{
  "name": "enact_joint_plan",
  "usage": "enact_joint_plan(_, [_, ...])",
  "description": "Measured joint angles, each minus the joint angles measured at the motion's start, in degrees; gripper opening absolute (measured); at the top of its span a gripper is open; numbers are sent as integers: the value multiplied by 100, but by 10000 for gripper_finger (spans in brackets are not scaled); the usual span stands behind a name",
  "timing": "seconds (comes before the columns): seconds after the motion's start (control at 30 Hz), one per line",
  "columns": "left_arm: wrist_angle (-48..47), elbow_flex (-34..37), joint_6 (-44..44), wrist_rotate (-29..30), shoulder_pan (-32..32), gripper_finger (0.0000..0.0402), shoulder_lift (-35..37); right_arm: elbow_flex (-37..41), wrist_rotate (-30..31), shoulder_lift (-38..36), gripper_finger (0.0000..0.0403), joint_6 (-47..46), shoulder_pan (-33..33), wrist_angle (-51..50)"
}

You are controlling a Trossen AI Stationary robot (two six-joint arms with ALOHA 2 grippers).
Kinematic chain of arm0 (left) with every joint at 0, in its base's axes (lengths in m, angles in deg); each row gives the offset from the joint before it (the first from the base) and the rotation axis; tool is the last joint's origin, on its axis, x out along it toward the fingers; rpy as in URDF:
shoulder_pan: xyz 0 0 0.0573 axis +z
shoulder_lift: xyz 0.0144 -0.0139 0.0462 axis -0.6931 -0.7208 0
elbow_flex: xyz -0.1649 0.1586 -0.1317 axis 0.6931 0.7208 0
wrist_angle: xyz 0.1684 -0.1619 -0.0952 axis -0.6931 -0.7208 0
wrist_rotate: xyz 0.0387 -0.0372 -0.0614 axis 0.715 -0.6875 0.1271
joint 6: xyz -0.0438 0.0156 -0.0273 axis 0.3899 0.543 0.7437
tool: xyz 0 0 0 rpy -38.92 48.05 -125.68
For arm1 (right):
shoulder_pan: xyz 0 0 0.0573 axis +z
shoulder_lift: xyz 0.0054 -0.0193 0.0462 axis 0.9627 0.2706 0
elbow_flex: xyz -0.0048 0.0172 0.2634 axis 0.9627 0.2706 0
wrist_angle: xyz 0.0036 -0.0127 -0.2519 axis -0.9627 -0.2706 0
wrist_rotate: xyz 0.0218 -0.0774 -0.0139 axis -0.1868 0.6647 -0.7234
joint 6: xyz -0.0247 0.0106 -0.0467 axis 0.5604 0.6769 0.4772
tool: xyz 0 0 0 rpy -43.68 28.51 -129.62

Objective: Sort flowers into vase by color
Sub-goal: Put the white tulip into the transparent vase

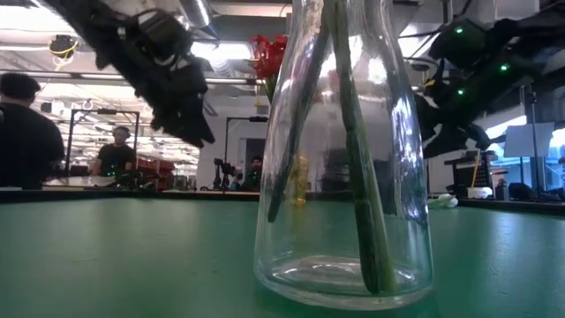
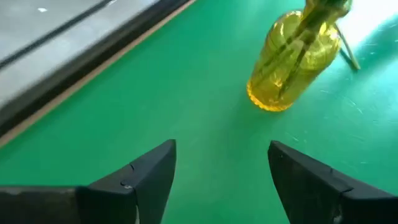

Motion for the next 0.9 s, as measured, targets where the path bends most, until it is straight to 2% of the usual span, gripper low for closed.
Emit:
enact_joint_plan(0.07, [425, 276, 154, -247, 46, 249, 1, -209, -256, 118, 199, 263, -256, -291])
enact_joint_plan(0.17, [880, 533, 327, -555, 48, 249, 26, -533, -405, 353, 199, 442, -615, -1239])
enact_joint_plan(0.3, [1073, 585, 416, -665, -94, 249, 24, -887, -486, 650, 199, 480, -1028, -1896])
enact_joint_plan(0.43, [1321, 585, 415, -682, -212, 249, 24, -929, -577, 957, 199, 744, -1280, -1667])
enact_joint_plan(0.63, [1369, 585, 310, -685, -277, 249, 24, -928, -1274, 1520, 199, 875, -1582, -1437])
enact_joint_plan(0.77, [1367, 585, 269, -683, -274, 249, 24, -928, -1349, 1865, 199, 597, -1770, -1225])
enact_joint_plan(0.9, [1358, 585, 265, -685, -274, 249, 24, -924, -1677, 2152, 199, 381, -2037, -1153])
